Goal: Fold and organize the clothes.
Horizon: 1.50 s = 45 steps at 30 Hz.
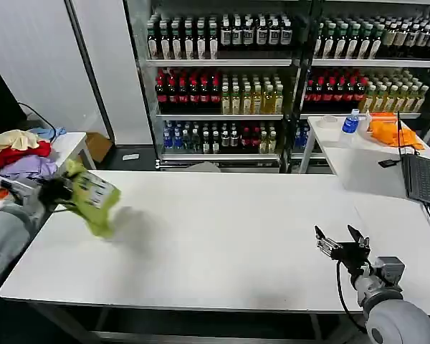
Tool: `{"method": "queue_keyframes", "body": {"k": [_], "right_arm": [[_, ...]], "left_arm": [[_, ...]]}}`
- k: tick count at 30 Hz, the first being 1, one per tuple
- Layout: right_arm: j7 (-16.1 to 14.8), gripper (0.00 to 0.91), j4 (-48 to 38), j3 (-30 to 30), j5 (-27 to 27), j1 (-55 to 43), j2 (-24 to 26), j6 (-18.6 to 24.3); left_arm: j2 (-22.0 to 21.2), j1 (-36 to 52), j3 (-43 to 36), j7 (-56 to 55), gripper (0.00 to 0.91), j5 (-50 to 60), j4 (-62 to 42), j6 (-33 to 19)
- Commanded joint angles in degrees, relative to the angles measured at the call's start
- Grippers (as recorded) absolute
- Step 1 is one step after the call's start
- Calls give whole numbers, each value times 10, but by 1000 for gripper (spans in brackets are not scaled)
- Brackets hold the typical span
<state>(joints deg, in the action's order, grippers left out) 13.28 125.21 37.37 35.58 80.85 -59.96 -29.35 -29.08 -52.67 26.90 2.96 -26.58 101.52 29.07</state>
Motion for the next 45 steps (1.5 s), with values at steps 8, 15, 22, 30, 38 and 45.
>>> {"method": "queue_keyframes", "body": {"k": [8,15,22,30,38,45], "right_arm": [[-2,907,3,26,2,28,-2,4],[-2,907,5,33,3,36,0,4],[-2,907,3,32,3,34,-2,4],[-3,907,0,27,0,31,-8,4],[-3,907,0,28,0,35,-11,4],[-4,907,-2,26,-1,37,-12,5]], "left_arm": [[-84,-66,-185,-32,20,812,-113,-175],[-111,-2,-221,-33,20,843,-89,-180],[-109,17,-243,9,10,683,-16,-127],[-136,45,-309,72,20,377,37,-3],[-197,104,-345,45,20,117,26,42],[-257,162,-371,-41,20,-105,-50,41]]}}
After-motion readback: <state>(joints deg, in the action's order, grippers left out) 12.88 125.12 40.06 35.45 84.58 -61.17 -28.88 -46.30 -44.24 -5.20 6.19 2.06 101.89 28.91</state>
